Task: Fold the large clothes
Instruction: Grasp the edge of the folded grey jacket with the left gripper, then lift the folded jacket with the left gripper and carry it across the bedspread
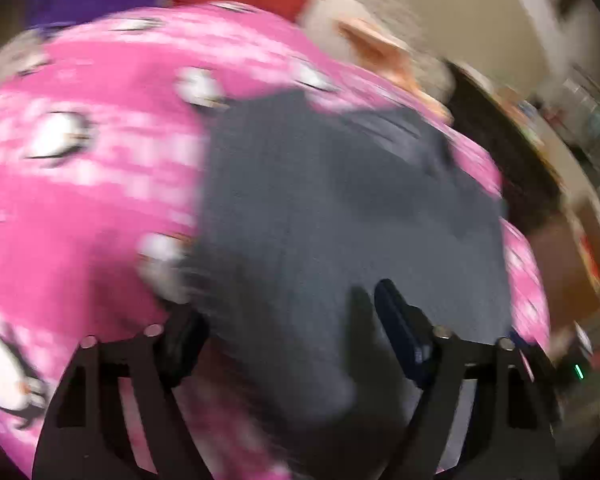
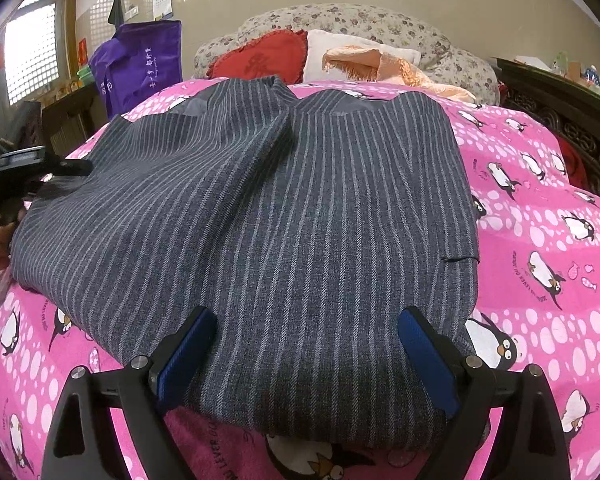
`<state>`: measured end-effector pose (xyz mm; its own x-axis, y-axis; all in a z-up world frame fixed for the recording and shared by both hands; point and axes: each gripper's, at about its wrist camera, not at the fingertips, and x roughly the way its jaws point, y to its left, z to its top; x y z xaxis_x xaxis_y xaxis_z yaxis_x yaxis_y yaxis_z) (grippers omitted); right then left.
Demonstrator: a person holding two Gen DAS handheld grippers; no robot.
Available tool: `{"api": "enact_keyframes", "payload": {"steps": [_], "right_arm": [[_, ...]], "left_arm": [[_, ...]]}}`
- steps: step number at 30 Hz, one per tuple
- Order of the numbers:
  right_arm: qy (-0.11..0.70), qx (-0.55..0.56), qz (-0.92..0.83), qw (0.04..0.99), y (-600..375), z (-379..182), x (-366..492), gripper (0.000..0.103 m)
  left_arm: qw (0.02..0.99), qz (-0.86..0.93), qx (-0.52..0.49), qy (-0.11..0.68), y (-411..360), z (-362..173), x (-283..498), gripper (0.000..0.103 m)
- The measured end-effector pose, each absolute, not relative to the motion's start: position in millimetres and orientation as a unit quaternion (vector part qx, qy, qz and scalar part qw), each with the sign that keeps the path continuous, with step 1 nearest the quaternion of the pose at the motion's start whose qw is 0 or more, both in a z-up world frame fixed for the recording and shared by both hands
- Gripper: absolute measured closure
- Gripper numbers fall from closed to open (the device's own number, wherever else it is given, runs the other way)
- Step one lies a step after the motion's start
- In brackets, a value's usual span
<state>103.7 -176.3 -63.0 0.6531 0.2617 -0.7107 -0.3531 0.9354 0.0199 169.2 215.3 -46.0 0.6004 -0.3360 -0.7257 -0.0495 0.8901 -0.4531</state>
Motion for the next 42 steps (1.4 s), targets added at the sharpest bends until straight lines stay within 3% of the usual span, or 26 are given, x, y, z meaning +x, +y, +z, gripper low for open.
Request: {"api": "enact_keyframes", "payload": {"steps": [1,4,8,13,18,19,21,22,23,26,36,42], "right_arm": [[0.38,-0.06,0.169,0.907,-176.3,-63.0,103.6,0.011],[0.38,-0.06,0.17,0.907,-176.3,-63.1,103.7,0.011],[0.381,-0.06,0.17,0.907,-176.6,-63.2,104.2,0.01],[0.38,-0.06,0.169,0.907,-176.5,-63.1,104.1,0.01],[0.38,-0.06,0.17,0.907,-176.7,-62.9,104.0,0.01],[0.38,-0.06,0.17,0.907,-176.3,-63.0,103.7,0.01],[0.379,-0.061,0.169,0.908,-176.0,-62.9,103.5,0.01],[0.378,-0.062,0.167,0.909,-175.7,-62.2,102.5,0.01],[0.372,-0.064,0.16,0.912,-176.0,-59.7,100.6,0.011],[0.353,-0.065,0.138,0.923,-181.3,-48.1,90.4,0.011],[0.316,-0.001,0.045,0.948,-287.4,-5.6,59.6,0.011],[0.327,0.027,0.001,0.945,-331.8,-20.9,32.1,0.012]], "left_arm": [[0.865,-0.073,-0.227,0.441,219.9,-48.6,171.3,0.045],[0.862,-0.113,-0.182,0.46,202.6,-45.4,171.1,0.049],[0.853,-0.159,-0.095,0.487,179.3,-42.0,168.5,0.049],[0.851,-0.165,-0.09,0.491,177.2,-43.6,169.3,0.037],[0.871,-0.123,-0.063,0.471,164.8,-42.9,183.1,0.037],[0.877,-0.114,-0.052,0.464,161.5,-41.8,183.1,0.041],[0.879,-0.098,-0.023,0.466,153.3,-41.0,184.7,0.064],[0.879,-0.094,-0.009,0.468,150.3,-38.0,183.7,0.081],[0.879,-0.092,-0.003,0.467,146.9,-34.2,182.0,0.087],[0.882,-0.076,0.013,0.465,140.2,-26.2,177.8,0.09],[0.842,-0.145,-0.218,0.472,100.9,44.6,197.9,0.091],[0.813,-0.086,-0.31,0.486,61.7,33.9,232.0,0.091]]}}
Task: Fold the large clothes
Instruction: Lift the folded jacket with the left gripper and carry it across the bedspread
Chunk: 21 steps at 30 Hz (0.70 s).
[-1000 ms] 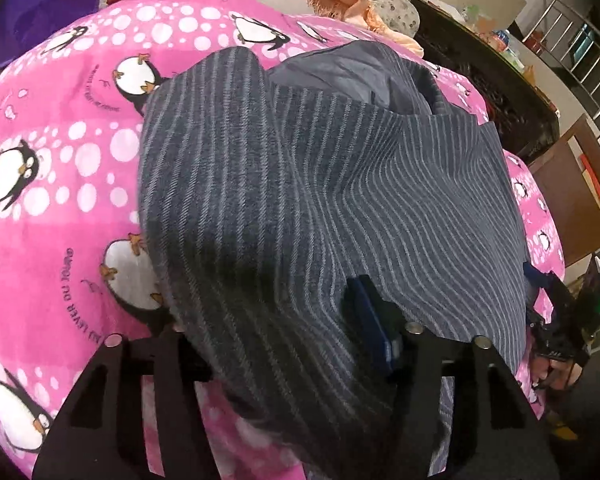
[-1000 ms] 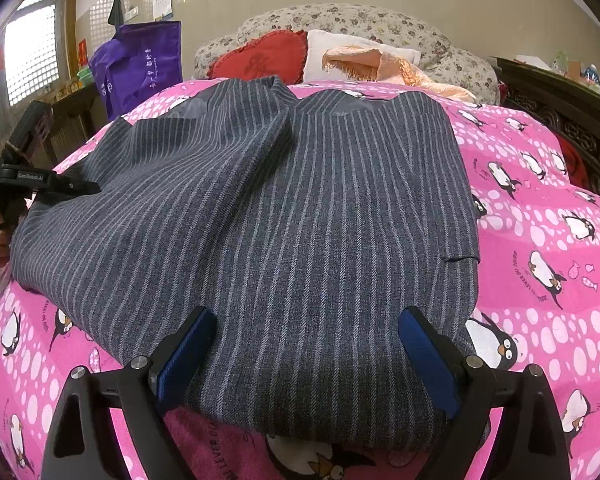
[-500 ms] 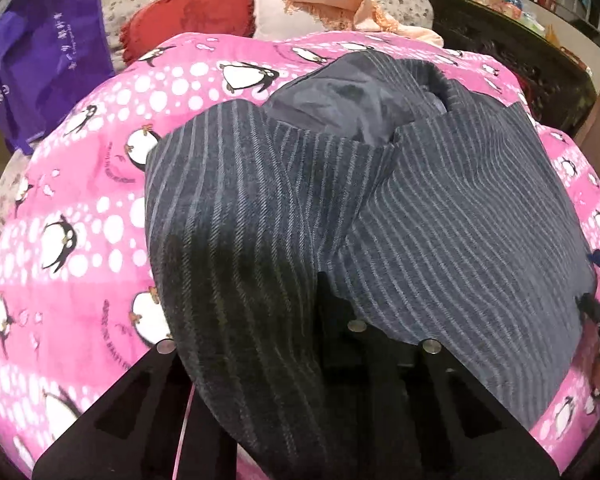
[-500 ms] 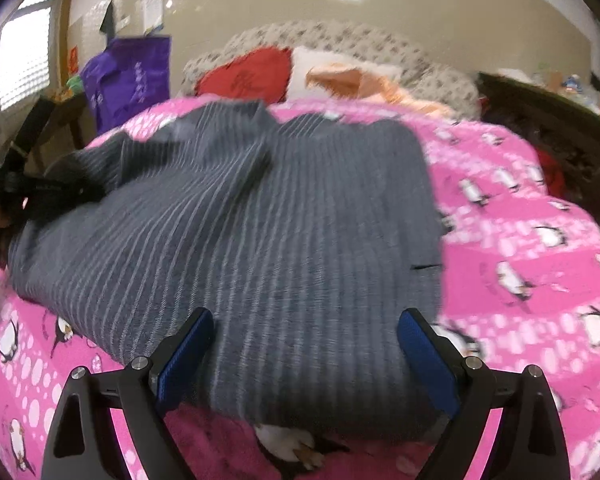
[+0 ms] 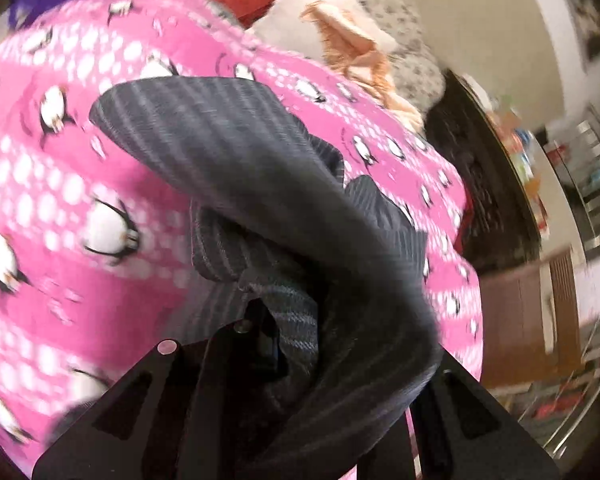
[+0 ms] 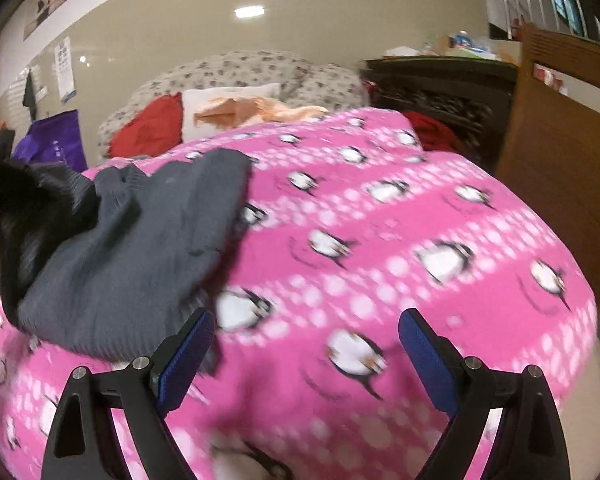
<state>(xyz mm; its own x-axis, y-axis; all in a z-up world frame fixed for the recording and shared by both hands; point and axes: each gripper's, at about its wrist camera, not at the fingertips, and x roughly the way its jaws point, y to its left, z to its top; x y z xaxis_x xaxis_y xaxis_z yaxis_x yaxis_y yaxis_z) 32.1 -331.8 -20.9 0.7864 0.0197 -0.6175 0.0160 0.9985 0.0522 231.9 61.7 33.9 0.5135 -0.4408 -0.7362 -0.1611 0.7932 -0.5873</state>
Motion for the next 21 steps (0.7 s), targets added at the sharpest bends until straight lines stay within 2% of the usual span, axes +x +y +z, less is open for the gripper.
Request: {"api": "enact_keyframes", "payload": {"steps": [6,10,21], "right_arm": [[0.322,-0.016,-0.054,0.945,-344.1,-43.9,5.4,0.013],[0.361,0.032,-0.06,0.93,-360.4,-67.5,3.2,0.014],[0.365,0.049,-0.046,0.929,-364.1,-87.0,-22.5,0.014]], "left_arm": [[0.816,-0.035,-0.298,0.495,0.3,21.7,243.9,0.091],[0.83,-0.008,-0.269,0.489,-33.2,24.3,253.4,0.091],[0.862,-0.024,-0.283,0.42,-110.0,78.0,285.4,0.091]]}}
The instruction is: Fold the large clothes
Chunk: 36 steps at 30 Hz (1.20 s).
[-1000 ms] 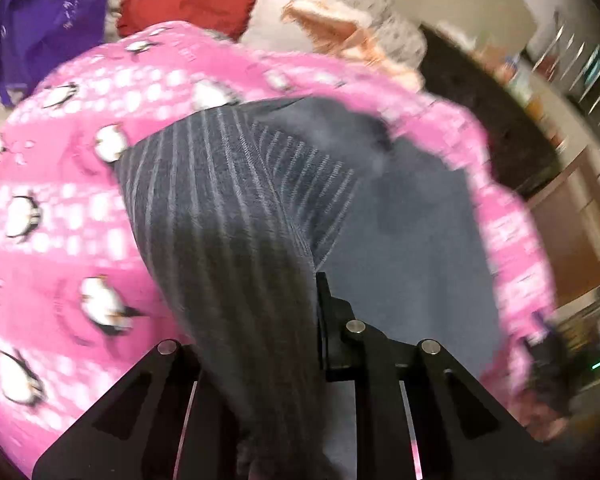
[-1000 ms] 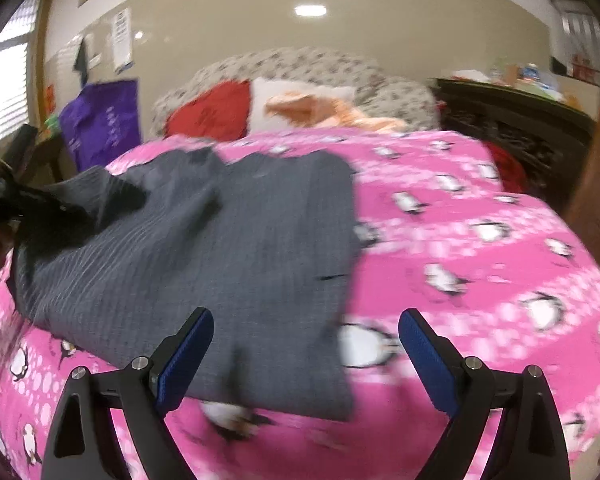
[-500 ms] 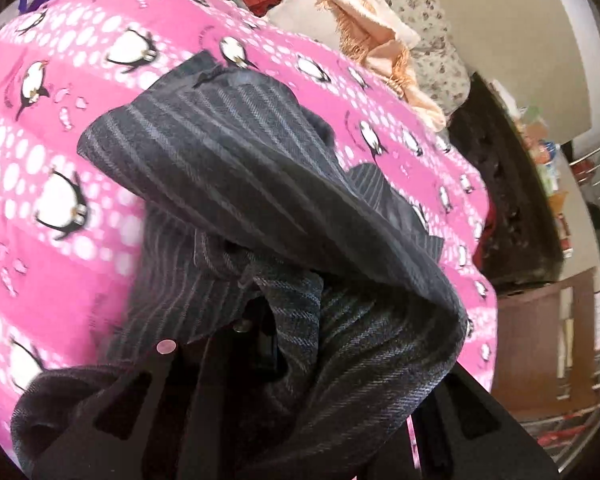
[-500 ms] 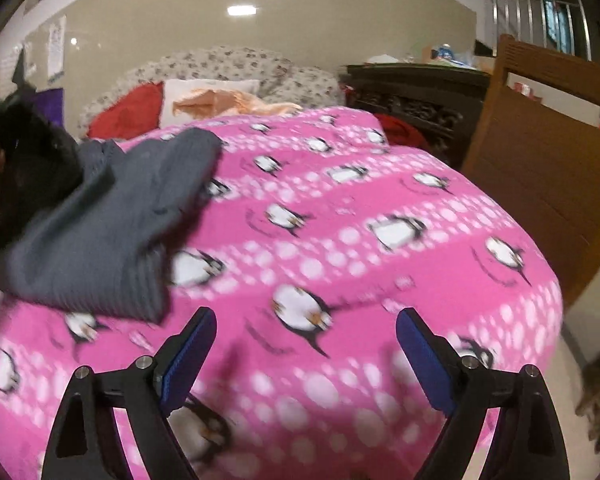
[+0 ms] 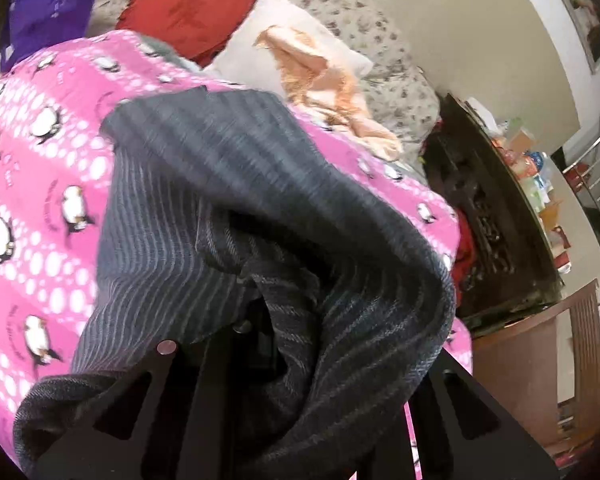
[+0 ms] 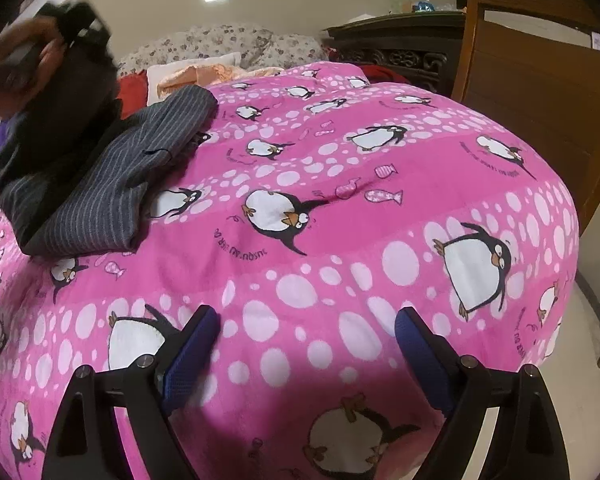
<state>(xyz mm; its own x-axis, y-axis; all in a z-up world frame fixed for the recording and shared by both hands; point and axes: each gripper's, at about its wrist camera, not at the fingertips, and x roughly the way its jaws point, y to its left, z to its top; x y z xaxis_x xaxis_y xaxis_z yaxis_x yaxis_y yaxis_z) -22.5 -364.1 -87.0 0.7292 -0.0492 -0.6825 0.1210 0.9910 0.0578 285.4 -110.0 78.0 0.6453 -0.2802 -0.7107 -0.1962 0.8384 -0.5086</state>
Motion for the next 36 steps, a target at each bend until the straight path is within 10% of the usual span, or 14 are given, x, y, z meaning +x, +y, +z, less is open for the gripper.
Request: {"api": "enact_keyframes", "payload": {"steps": [8,24,36], "right_arm": [[0.379,0.04,-0.047,0.924,-362.2,-83.3,-21.9,0.014],[0.323,-0.013,-0.076,0.943,-348.2,-16.8,-31.4,0.015],[0.251,-0.007,0.174,0.952,-253.4,101.5,88.4,0.062]], "left_arm": [[0.838,-0.057,-0.177,0.513,-181.1,-5.3,300.6,0.066],[0.873,-0.135,-0.299,0.361,-56.2,128.5,228.4,0.033],[0.888,-0.07,-0.197,0.409,1.3,-12.9,110.6,0.034]]}}
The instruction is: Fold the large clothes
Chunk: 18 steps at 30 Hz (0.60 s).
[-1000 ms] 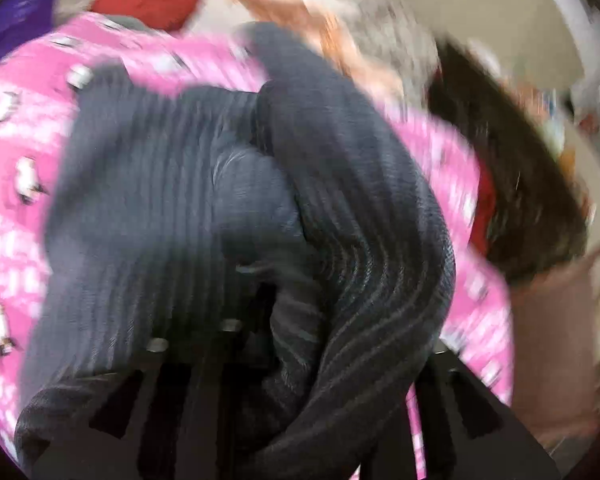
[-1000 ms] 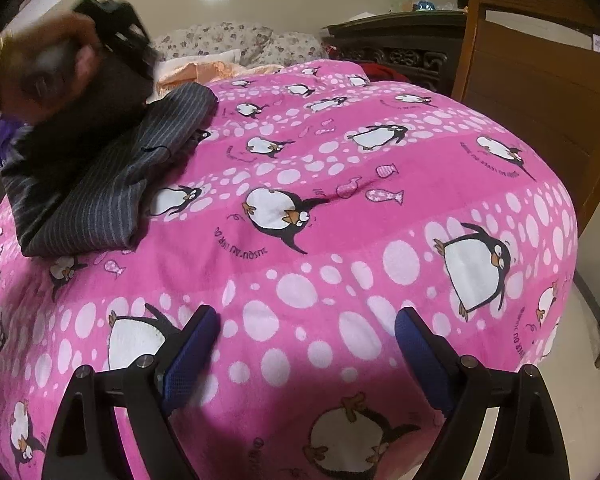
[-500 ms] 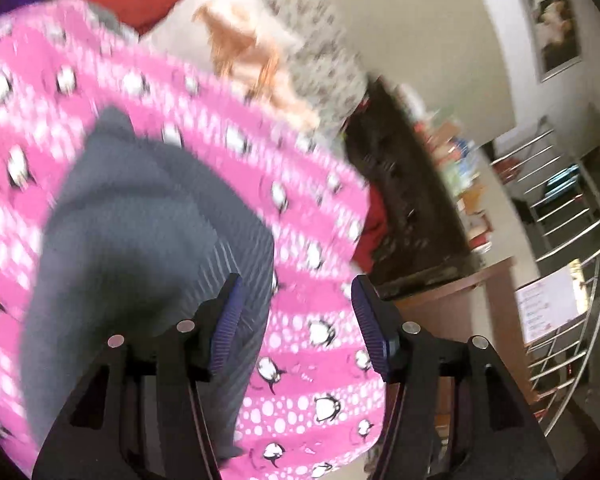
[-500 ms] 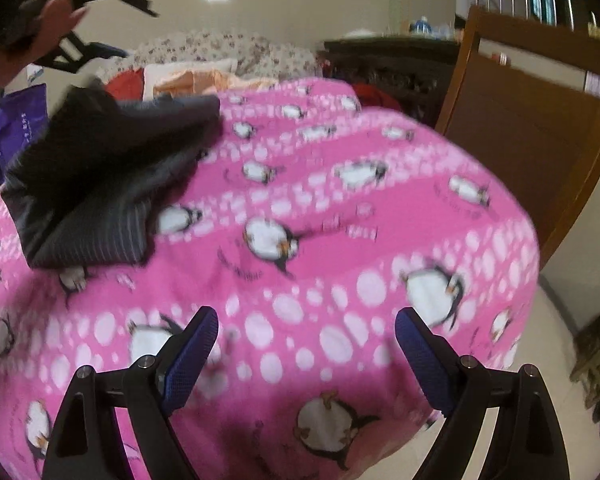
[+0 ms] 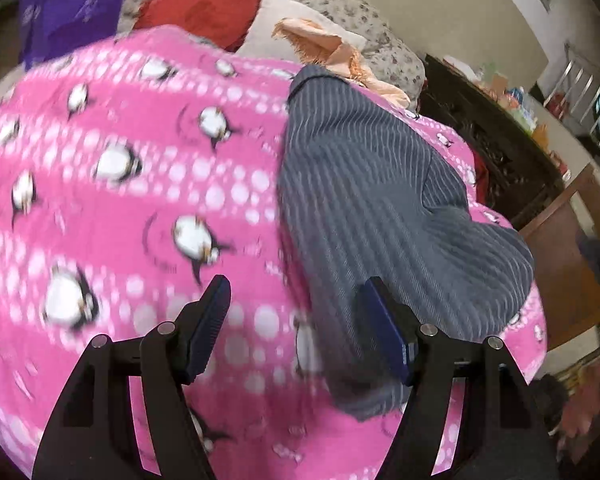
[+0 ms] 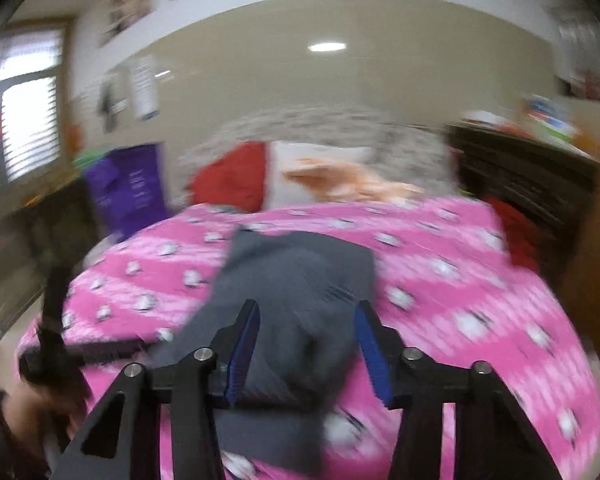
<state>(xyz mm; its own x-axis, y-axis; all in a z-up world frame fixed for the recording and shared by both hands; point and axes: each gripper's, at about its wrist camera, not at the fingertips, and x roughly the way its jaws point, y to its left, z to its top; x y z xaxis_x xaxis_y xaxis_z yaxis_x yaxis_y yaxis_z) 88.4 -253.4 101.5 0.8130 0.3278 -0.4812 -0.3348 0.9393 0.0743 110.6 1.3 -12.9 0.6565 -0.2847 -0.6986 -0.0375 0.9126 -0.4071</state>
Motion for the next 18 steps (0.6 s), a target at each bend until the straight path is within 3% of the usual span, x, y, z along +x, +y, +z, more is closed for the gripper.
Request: {"api": "enact_keyframes", "payload": {"steps": [4,7,10,14,18], "right_arm": [[0.328,-0.043,0.232,0.915,-202.5,85.0,144.7,0.066],[0.391,-0.073,0.175,0.901,-206.6,49.8,164.7,0.068],[0.433,-0.028,0.16,0.886,-233.5,18.3,158.7,0.068],[0.471,0.025,0.193,0.86,-240.9,-27.3,128.8,0.068],[0.45,0.012,0.189,0.873,-234.8,-41.9,110.6,0.067]], "left_arm": [[0.893,-0.062,-0.196,0.401,2.7,-9.0,104.7,0.034],[0.898,-0.085,-0.194,0.385,0.1,1.5,90.6,0.034],[0.906,-0.104,-0.162,0.378,-17.3,6.6,77.3,0.034],[0.912,-0.115,-0.124,0.374,-38.9,5.6,72.2,0.034],[0.93,-0.087,-0.111,0.338,-41.6,26.2,75.9,0.034]]}}
